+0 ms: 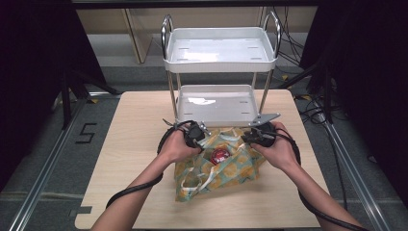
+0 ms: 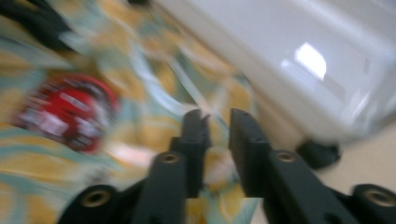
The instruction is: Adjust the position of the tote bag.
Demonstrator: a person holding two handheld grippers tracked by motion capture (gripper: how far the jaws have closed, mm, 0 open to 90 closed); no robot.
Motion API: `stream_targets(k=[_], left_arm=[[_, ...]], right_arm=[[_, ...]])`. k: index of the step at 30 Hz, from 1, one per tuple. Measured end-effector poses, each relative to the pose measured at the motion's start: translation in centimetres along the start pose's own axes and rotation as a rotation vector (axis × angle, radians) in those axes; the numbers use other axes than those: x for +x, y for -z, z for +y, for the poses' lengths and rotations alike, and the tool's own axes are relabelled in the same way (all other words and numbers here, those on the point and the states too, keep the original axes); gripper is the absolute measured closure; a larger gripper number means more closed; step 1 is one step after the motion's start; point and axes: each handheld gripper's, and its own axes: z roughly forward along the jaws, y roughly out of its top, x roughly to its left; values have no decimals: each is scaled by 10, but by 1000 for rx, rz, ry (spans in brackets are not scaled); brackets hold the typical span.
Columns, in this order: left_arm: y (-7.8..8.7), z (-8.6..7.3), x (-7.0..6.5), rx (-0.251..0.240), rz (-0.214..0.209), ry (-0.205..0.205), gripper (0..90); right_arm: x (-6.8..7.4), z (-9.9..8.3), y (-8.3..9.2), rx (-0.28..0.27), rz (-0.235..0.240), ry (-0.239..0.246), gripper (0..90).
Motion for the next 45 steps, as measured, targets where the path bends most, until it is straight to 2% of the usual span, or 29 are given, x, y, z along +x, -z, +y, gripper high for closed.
stream_targets(k=[1,2,3,4,8,9,11,12,14,15,18,19,20,21,23,25,29,31,33,34,35,38,39,40,41,42,43,44,45], left_arm=[[0,0,0,0,0,0,895],[-1,1,0,0,-4,14,895],[-2,3,1,-8,-5,27,896],[-2,3,1,-8,-5,27,896],[-5,10,3,-14,2,22,896],[-5,11,2,-13,2,32,896],[-7,14,3,-9,3,11,896],[-8,15,2,-8,-1,28,896],[-9,17,4,-5,-3,15,896],[-9,17,4,-5,-3,15,896],[-13,20,4,3,-5,33,897],[-13,20,4,3,-5,33,897],[-14,21,6,7,-6,31,897],[-15,21,6,8,-6,38,897],[-16,22,7,9,-4,39,897],[-20,23,10,11,-1,50,897],[-25,25,14,14,5,60,898],[-29,26,18,21,13,58,898],[-31,26,17,16,17,80,898],[-39,26,13,-61,19,170,898],[-39,26,13,-61,19,170,898],[-42,23,16,-70,30,187,898],[-42,22,16,-72,34,183,897],[-42,22,16,-72,34,183,897],[-40,23,17,-74,39,159,897],[-37,23,15,-81,31,166,896],[-37,23,15,-81,31,166,896],[-31,24,19,-34,44,93,895],[-29,25,21,-18,52,66,895]], right_arm=[[0,0,0,0,0,0,705],[5,5,6,-31,23,36,686],[18,14,18,-96,120,101,635],[25,17,21,-109,179,137,596],[44,14,18,-11,344,236,450],[46,11,14,20,362,269,424],[52,6,9,72,374,331,404],[54,4,6,82,381,348,396],[58,3,1,96,385,377,405],[60,3,-2,106,379,406,432],[64,2,-7,174,407,453,648],[64,2,-7,174,407,453,648],[66,-2,-9,222,424,443,775],[65,-5,-11,240,432,453,826],[65,-12,-13,278,446,420,893],[63,-20,-12,330,467,374,900],[58,-34,-12,368,475,338,900],[51,-47,-10,399,472,292,900],[49,-51,-9,418,476,271,900],[46,-58,-8,437,483,251,900],[47,-61,-6,483,463,205,900],[45,-65,-5,501,456,198,884],[45,-65,-5,490,448,214,841],[46,-63,-3,469,459,191,797],[46,-63,-3,469,459,191,797],[47,-55,4,397,474,183,699],[47,-55,4,397,474,183,699],[45,-41,13,264,453,240,630],[45,-33,19,217,437,228,615]])
